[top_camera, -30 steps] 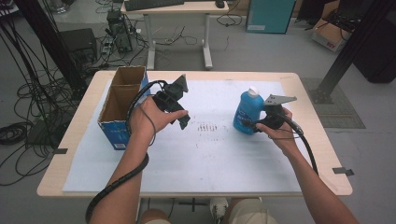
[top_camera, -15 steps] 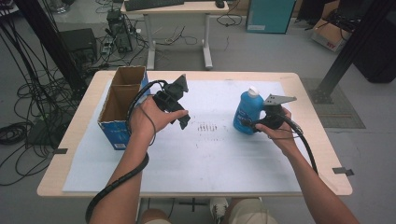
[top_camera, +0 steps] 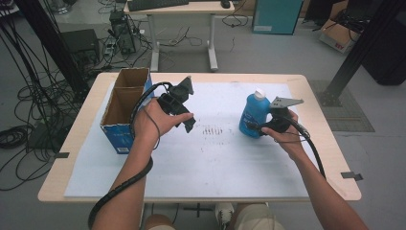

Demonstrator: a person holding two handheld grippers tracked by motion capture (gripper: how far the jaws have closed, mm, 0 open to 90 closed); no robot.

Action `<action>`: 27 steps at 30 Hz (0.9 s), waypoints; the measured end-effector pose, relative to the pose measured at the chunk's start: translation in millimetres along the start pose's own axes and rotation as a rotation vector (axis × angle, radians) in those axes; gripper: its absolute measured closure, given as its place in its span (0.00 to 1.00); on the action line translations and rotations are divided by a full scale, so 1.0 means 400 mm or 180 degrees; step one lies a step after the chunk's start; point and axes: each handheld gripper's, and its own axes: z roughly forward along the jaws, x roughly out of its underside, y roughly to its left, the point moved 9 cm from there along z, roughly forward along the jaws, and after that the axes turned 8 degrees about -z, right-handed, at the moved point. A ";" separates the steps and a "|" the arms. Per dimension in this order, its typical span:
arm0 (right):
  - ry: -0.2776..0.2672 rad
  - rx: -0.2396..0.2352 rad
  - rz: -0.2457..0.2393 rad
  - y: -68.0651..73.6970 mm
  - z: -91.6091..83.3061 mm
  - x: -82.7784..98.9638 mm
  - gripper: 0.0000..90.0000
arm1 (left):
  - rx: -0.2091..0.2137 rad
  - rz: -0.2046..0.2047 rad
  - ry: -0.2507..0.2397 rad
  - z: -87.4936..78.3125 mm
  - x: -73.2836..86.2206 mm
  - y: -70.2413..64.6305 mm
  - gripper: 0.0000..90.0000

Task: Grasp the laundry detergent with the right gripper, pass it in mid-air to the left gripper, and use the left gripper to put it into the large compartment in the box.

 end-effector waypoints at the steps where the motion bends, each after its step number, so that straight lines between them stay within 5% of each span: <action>1: 0.0000 0.0000 0.0000 0.000 0.000 0.000 0.02 | 0.0000 0.0000 0.0000 0.000 0.000 0.000 0.08; 27: -0.0005 0.0012 0.0001 -0.004 0.004 0.002 0.02 | 0.0005 -0.0021 0.0005 -0.001 0.003 0.004 0.08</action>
